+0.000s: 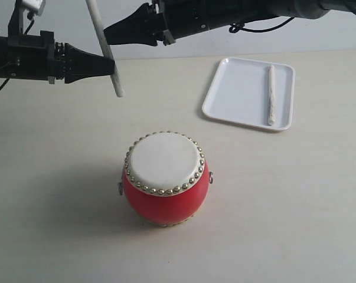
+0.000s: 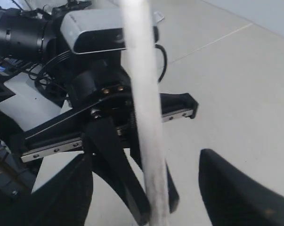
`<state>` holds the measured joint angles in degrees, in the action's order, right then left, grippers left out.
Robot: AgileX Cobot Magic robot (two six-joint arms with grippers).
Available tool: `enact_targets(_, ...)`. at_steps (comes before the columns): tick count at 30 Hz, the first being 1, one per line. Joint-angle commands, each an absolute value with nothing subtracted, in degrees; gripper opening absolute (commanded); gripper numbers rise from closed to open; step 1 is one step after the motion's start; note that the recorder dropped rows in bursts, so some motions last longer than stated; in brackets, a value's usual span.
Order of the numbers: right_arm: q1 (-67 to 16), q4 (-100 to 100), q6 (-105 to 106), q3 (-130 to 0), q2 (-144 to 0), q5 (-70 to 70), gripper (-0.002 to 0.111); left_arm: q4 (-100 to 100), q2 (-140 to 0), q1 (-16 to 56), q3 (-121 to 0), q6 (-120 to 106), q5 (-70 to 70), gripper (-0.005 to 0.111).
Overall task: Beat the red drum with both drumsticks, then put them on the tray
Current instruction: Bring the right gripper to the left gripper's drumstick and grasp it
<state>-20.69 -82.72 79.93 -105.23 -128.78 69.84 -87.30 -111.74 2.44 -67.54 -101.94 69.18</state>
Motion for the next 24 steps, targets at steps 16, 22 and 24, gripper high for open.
enact_targets(16, -23.3, -83.8, 82.4, -105.0, -128.9, 70.0, 0.056, -85.8, -111.7, 5.6, -67.3, -100.2, 70.0, 0.000)
enact_targets(22, -23.3, -83.8, 80.2, -105.0, -128.9, 70.0, 0.005, -86.2, -111.7, 5.2, -67.3, -100.2, 70.0, 0.000)
enact_targets(24, -23.3, -83.8, 79.3, -105.0, -128.9, 70.0, 0.000, -86.1, -111.7, 5.2, -67.3, -100.1, 70.0, 0.000)
